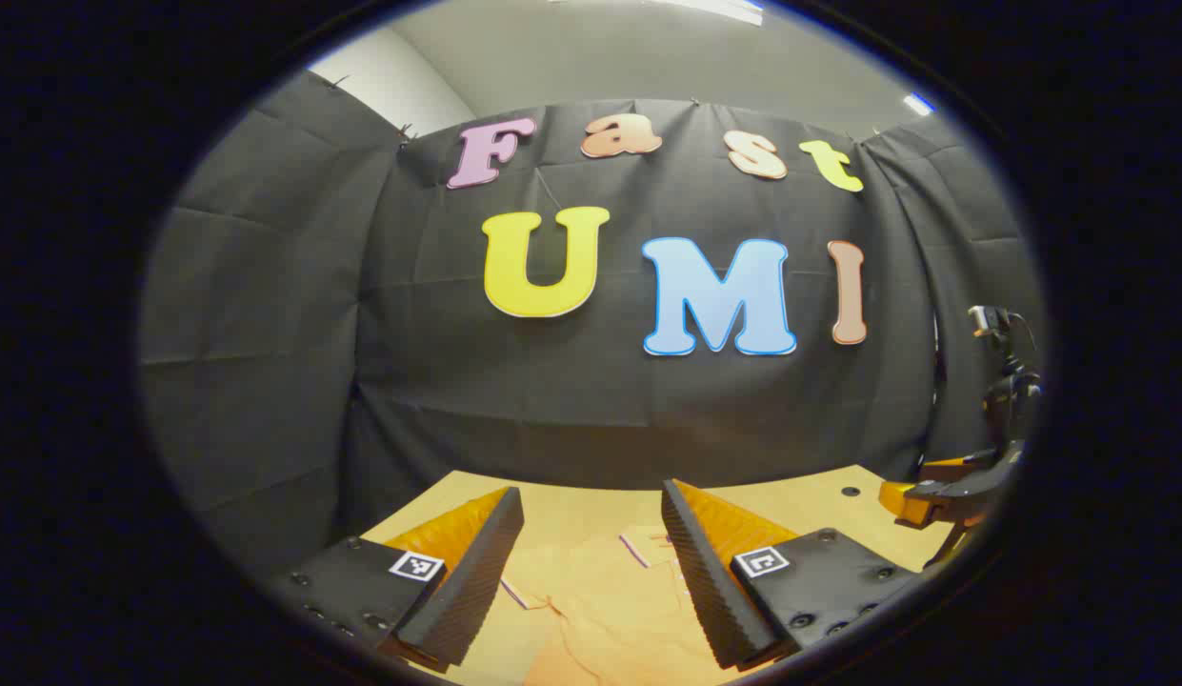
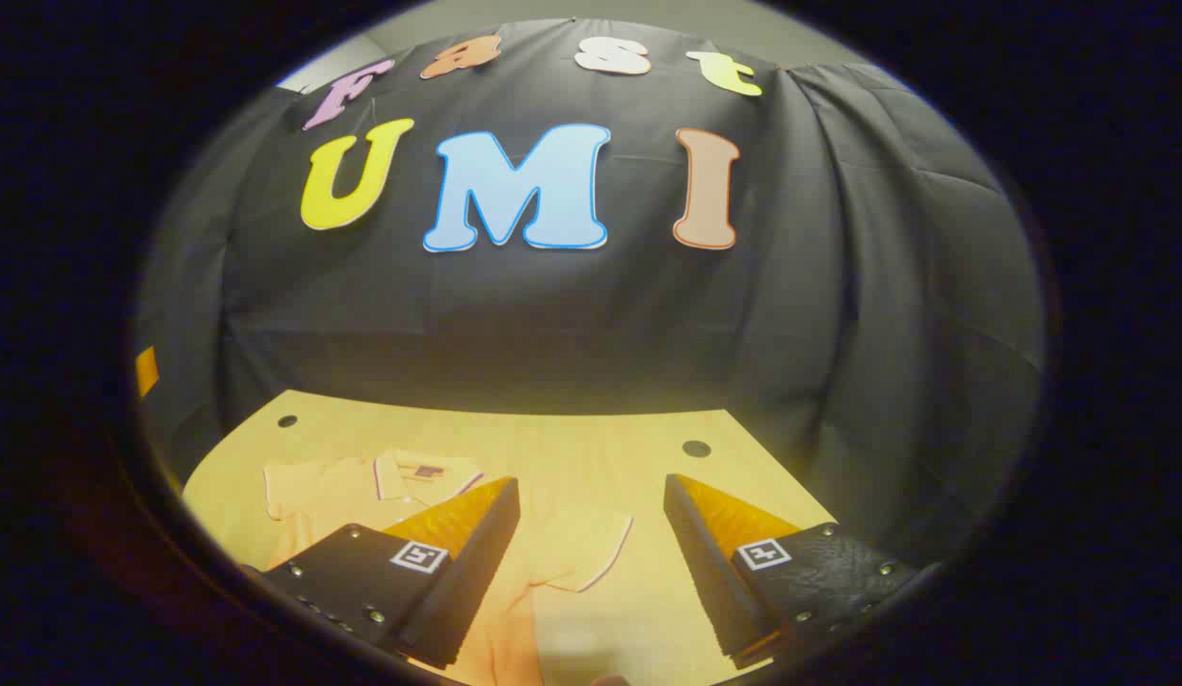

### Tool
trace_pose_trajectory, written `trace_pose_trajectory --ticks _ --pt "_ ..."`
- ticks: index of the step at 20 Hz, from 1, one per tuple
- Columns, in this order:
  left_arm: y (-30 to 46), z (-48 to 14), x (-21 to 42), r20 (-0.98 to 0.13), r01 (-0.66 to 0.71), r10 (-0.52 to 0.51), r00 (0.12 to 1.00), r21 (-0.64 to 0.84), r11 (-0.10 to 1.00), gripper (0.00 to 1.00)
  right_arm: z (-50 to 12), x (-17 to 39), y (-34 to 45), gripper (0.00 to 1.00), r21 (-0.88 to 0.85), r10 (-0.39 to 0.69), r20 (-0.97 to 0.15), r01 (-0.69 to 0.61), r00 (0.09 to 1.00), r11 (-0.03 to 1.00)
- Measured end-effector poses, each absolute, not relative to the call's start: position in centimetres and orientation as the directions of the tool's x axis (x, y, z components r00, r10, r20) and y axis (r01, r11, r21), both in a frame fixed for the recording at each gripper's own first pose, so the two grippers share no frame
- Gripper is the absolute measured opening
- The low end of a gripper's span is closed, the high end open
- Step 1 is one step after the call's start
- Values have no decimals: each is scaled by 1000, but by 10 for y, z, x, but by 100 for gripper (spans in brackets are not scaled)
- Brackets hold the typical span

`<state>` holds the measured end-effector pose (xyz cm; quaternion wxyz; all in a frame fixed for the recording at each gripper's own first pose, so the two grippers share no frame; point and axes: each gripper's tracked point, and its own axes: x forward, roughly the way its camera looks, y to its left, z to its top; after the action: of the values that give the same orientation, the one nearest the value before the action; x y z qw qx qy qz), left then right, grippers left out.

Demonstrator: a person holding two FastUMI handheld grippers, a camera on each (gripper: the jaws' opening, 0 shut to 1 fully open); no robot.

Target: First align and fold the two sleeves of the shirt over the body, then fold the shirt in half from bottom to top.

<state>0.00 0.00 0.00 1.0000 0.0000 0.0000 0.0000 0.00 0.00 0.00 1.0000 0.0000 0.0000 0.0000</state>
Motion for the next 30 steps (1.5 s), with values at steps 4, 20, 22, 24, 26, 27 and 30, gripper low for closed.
trace_pose_trajectory --ticks 4,20,22,24,26,27,30 --pt "-4 -2 2 1 5 -5 1000 -5 1000 94 48 -29 1 94 -70 -10 226 27 974 997" --pt "-11 -6 7 3 25 -25 1000 -24 999 94 46 -23 3 94 -82 -12 165 26 986 996" --pt "-9 -9 6 -5 16 -17 1000 -21 1000 94 34 -9 3 94 -62 -6 111 13 994 998" --pt "-7 -12 5 -15 8 -8 1000 -17 1000 94 18 4 2 94 -34 11 47 -9 999 999" --pt "-3 -14 2 -22 -6 6 1000 -9 1000 94 6 18 0 94 1 21 -3 -21 1000 1000" --pt "-2 -14 1 -25 -13 13 1000 -5 1000 94 -2 27 0 94 15 24 -29 -24 999 1000" --pt "1 -17 -6 -37 -32 32 999 0 999 94 -23 55 -9 95 19 10 -106 -8 994 1000"
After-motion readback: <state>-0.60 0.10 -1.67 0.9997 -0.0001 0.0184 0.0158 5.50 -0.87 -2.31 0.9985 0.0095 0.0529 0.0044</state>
